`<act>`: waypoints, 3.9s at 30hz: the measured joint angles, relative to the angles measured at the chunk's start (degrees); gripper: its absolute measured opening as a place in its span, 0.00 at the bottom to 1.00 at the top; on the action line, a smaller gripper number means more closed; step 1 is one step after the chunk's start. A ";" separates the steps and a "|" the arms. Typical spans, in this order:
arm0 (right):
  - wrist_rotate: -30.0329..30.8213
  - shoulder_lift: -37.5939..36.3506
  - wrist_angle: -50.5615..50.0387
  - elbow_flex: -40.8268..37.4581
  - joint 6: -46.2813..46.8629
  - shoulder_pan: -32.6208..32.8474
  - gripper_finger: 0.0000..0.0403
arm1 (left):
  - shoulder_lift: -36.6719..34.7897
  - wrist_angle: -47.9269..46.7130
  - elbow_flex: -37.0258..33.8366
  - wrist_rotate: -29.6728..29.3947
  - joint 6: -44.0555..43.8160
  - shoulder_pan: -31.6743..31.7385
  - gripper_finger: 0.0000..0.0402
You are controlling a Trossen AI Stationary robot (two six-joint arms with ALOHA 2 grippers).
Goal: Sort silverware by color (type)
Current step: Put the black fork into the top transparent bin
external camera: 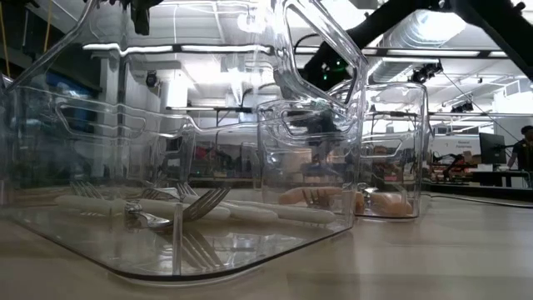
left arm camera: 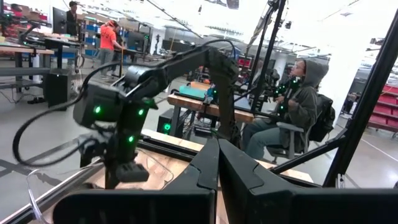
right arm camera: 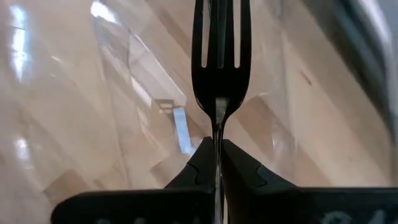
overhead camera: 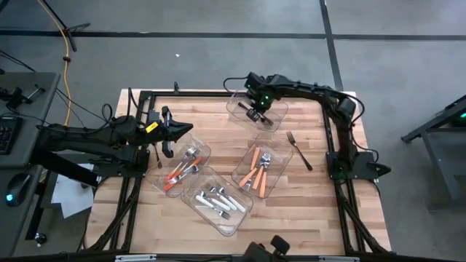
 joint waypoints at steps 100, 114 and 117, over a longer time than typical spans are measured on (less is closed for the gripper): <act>-22.41 -66.91 59.28 -49.05 7.50 16.33 0.47 | -0.02 -0.10 0.00 -0.01 1.48 0.02 0.00; -22.44 -66.91 59.28 -49.05 7.50 16.33 0.47 | -0.02 -0.09 0.00 -0.01 1.51 0.01 0.00; -22.44 -66.91 59.28 -49.05 7.50 16.33 0.47 | -0.02 -0.09 0.02 -0.02 1.51 0.00 0.00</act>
